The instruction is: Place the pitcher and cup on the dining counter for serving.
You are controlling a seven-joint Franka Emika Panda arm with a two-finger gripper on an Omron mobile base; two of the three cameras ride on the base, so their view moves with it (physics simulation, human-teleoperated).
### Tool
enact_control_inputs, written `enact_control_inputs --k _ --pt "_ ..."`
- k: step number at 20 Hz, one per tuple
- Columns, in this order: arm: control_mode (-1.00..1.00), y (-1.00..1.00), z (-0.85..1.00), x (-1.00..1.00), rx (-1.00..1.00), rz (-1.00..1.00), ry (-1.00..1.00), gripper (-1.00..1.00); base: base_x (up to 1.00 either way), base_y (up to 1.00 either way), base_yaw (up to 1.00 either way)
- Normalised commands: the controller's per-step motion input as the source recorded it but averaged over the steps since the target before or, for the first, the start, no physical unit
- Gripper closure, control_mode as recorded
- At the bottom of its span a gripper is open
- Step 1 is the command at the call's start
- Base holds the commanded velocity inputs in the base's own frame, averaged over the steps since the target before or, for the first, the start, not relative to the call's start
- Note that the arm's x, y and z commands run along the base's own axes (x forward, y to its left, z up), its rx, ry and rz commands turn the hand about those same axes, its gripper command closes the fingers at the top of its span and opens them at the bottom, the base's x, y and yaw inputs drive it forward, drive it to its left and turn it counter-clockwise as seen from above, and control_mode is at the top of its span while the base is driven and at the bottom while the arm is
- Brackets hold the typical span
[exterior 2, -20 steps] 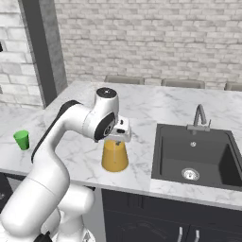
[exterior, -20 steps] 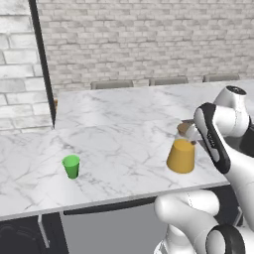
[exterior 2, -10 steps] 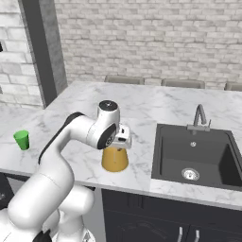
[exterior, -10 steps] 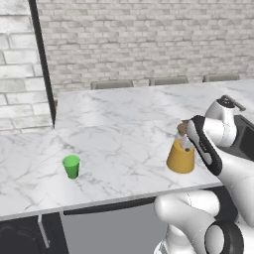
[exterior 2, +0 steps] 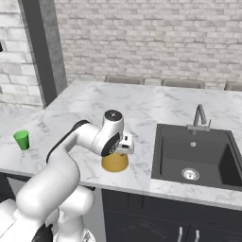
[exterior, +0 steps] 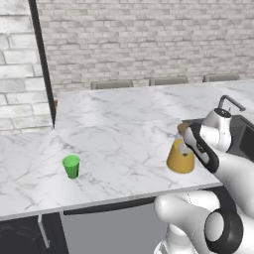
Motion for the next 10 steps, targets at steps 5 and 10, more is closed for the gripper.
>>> enact_control_inputs --k 5,10 --pt "-1.0 -0.05 -0.25 0.23 0.05 0.0 0.0 1.0 0.0 0.0 0.0" --pt "-1.0 0.0 -0.06 0.07 0.0 0.0 -0.02 1.0 0.0 0.0 0.0"
